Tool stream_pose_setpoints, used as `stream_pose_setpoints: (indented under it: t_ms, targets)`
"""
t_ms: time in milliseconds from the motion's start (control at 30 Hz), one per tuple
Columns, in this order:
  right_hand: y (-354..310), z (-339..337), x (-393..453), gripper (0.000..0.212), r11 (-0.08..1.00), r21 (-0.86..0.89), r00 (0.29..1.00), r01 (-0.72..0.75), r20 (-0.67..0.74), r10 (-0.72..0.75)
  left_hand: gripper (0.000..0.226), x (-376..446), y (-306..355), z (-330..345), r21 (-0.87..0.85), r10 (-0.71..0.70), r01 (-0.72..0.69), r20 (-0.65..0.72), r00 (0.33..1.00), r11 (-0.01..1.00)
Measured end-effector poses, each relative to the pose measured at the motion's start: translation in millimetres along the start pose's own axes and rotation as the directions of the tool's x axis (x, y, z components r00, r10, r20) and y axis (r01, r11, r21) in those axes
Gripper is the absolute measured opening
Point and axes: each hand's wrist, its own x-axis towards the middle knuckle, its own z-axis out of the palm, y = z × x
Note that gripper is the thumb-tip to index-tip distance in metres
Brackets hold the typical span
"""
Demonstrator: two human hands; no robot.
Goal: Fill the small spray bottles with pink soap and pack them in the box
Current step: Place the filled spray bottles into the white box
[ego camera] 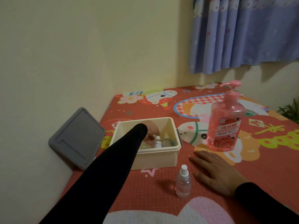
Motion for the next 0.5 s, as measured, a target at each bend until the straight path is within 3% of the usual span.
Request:
stream_pose_setpoints:
  t_ms: [133,233,400,500]
  targets:
    - [-1.0,-1.3,-0.3,0.093,1.000,0.002,1.000,-0.005,0.003,0.005,0.014,-15.4,3.0,-4.5,-0.030,0.127,-0.131,-0.093,0.988,0.991]
    - [-1.3,-1.1,-1.1,0.090,1.000,0.003,1.000,-0.007,-0.004,0.007,0.015,-33.9,5.0,-3.8,-0.038,0.287,-0.295,-0.141,0.948,0.955]
    - [0.0,0.2,-1.6,0.094,1.000,0.001,1.000,-0.007,-0.006,0.007,0.023,-81.9,0.8,6.9,0.071,0.611,-0.611,-0.205,0.765,0.788]
    - [-1.1,0.1,-1.6,0.079,1.000,0.005,1.000,-0.005,-0.018,0.005,0.020,-108.6,-7.3,18.7,0.046,0.711,-0.718,-0.199,0.675,0.694]
